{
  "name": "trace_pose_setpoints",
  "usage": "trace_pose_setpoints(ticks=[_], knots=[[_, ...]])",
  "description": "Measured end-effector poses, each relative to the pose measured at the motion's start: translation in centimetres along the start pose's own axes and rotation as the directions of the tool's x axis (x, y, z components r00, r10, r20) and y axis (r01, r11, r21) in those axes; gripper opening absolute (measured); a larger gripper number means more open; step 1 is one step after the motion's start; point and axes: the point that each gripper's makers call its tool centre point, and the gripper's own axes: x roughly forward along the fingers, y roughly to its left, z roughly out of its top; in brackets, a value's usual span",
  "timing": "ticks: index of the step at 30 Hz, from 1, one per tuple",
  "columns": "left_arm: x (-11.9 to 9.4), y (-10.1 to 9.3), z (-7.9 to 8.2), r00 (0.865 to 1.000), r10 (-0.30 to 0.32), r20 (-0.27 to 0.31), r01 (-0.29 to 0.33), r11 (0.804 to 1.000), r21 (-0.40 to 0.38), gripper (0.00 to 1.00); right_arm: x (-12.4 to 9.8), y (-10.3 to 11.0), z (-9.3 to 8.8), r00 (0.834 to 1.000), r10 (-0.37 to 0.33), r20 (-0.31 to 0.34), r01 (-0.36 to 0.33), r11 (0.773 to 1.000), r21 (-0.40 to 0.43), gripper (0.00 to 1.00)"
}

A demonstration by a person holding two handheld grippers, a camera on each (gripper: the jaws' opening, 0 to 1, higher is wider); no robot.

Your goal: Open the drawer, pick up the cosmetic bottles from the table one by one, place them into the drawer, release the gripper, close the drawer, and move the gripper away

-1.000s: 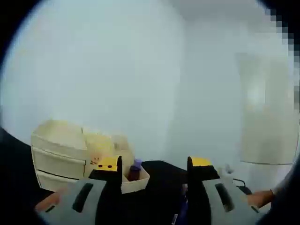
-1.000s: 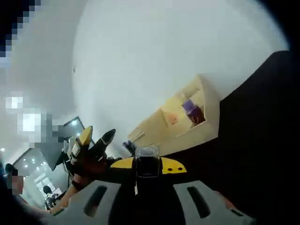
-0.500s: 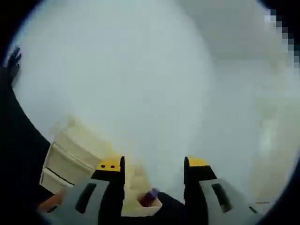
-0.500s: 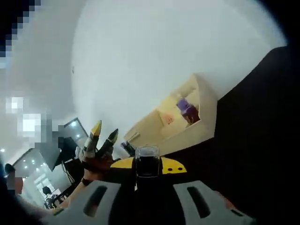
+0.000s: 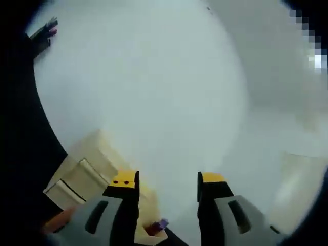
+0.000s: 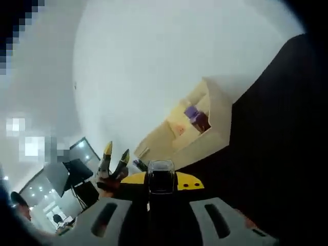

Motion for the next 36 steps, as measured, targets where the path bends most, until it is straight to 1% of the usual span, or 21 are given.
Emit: trace_pose_setpoints(ticks=[1,2,3,4,5,6,7,8,10,11,14,16,18,21,23,25,28,29,31,34,36], knots=[[-0.2,0.3,-0.2,1.000,0.016,-0.002,-0.016,1.000,-0.010,0.41,0.1,0.0,0.0,1.000,0.000,-0.001,0.000,1.000,-0.001,0.16],[-0.4,0.8,-0.4,0.999,0.046,-0.005,-0.046,0.997,-0.060,0.41,0.1,0.0,0.0,1.000,-0.001,0.000,0.001,1.000,0.002,0.16],[-0.6,1.0,-0.2,0.998,0.064,0.014,-0.063,0.994,-0.084,0.41,0.1,0.0,0.1,1.000,-0.001,0.000,0.001,1.000,0.007,0.16],[-0.8,1.5,-0.2,0.995,0.094,0.022,-0.092,0.990,-0.110,0.41,0.1,0.0,0.1,1.000,-0.001,0.000,0.001,1.000,0.011,0.16],[-1.1,2.0,-0.4,0.991,0.130,0.010,-0.127,0.981,-0.145,0.42,0.1,0.0,0.1,1.000,-0.002,-0.001,0.002,1.000,0.013,0.16],[-0.7,2.1,0.7,0.993,0.112,0.026,-0.107,0.984,-0.143,0.43,0.1,0.0,0.1,1.000,-0.003,-0.001,0.003,1.000,0.013,0.16],[-0.7,2.4,0.8,0.992,0.122,0.034,-0.116,0.983,-0.144,0.40,0.1,0.0,0.0,1.000,-0.004,0.000,0.004,1.000,0.012,0.16],[-0.4,3.3,1.2,0.991,0.134,0.029,-0.128,0.979,-0.161,0.40,0.2,0.1,0.0,1.000,-0.004,0.000,0.004,1.000,0.011,0.16],[-0.3,3.9,1.5,0.990,0.135,0.042,-0.125,0.972,-0.197,0.44,0.1,0.1,0.0,1.000,-0.004,0.000,0.004,1.000,0.014,0.16],[-0.3,4.3,2.0,0.988,0.137,0.068,-0.118,0.967,-0.224,0.46,0.2,0.1,0.0,1.000,-0.003,0.000,0.003,1.000,0.015,0.16],[-0.3,5.4,2.8,0.983,0.144,0.112,-0.104,0.948,-0.302,0.47,0.2,0.1,0.1,1.000,-0.005,0.001,0.005,1.000,0.014,0.16],[0.0,6.4,3.1,0.981,0.159,0.111,-0.114,0.935,-0.336,0.47,0.2,0.1,0.0,1.000,-0.006,0.002,0.006,1.000,0.014,0.16],[0.2,6.8,3.0,0.981,0.159,0.113,-0.113,0.934,-0.338,0.47,0.2,0.1,0.1,1.000,-0.006,0.001,0.006,1.000,0.015,0.16],[0.4,7.3,3.3,0.978,0.154,0.144,-0.097,0.935,-0.342,0.48,0.4,-0.2,0.1,1.000,-0.005,0.001,0.005,1.000,0.018,0.16],[1.1,8.4,3.8,0.975,0.159,0.158,-0.092,0.927,-0.363,0.57,0.5,-0.3,0.1,1.000,-0.006,0.000,0.006,1.000,0.022,0.16],[1.0,8.5,3.5,0.973,0.158,0.169,-0.085,0.925,-0.371,0.61,0.6,-0.4,0.1,1.000,-0.006,0.000,0.006,1.000,0.023,0.16],[0.4,8.6,3.1,0.969,0.164,0.183,-0.081,0.917,-0.390,0.55,0.6,-0.5,0.0,1.000,-0.007,-0.001,0.007,1.000,0.026,0.16],[0.2,8.6,3.4,0.965,0.159,0.209,-0.064,0.914,-0.400,0.54,0.6,-0.6,0.1,1.000,-0.007,-0.001,0.007,1.000,0.026,0.16],[0.1,8.5,3.3,0.965,0.157,0.210,-0.057,0.909,-0.414,0.55,0.6,-0.7,0.1,1.000,-0.007,-0.001,0.007,1.000,0.027,0.16],[-0.1,7.7,2.6,0.968,0.149,0.204,-0.056,0.914,-0.402,0.55,0.7,-0.8,0.1,1.000,-0.007,-0.002,0.007,1.000,0.027,0.16],[0.1,8.0,2.3,0.968,0.148,0.200,-0.056,0.914,-0.402,0.55,0.7,-0.8,0.1,1.000,-0.007,-0.002,0.007,1.000,0.027,0.16]])
